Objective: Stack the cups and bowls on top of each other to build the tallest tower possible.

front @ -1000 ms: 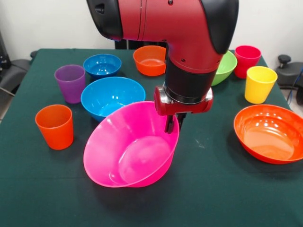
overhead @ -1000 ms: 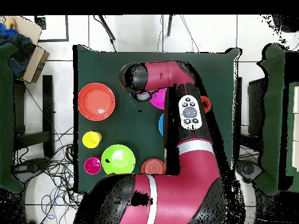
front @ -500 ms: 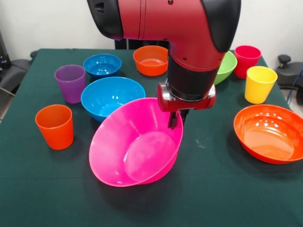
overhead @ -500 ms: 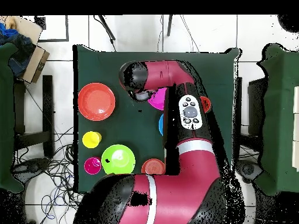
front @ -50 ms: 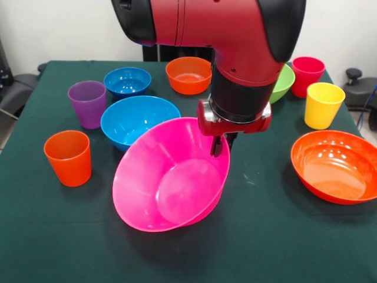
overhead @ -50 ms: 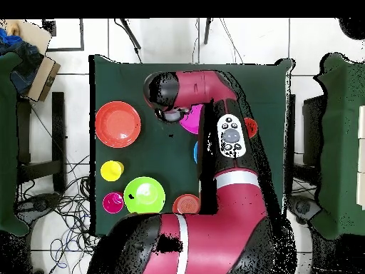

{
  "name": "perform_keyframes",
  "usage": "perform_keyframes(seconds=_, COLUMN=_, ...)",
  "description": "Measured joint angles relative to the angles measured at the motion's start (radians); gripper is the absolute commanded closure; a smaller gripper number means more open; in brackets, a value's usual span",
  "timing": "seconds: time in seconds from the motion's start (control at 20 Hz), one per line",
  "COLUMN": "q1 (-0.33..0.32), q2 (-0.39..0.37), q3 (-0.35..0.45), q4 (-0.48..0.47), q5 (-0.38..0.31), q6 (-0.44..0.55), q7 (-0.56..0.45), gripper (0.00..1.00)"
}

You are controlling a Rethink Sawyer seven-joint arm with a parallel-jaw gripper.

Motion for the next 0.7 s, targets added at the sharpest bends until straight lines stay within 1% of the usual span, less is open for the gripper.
perform_keyframes(seconds=0.4, q1=0.002, q2=0.000, q3=0.000, q4=-0.020, q5=0.004, q6=0.011, q7=0.000, gripper=1.00)
perform_keyframes(seconds=0.7, q1=0.002, q2=0.000, q3=0.000, q4=-0.030, q5=0.022, q6=0.011, q7=0.000, gripper=1.00)
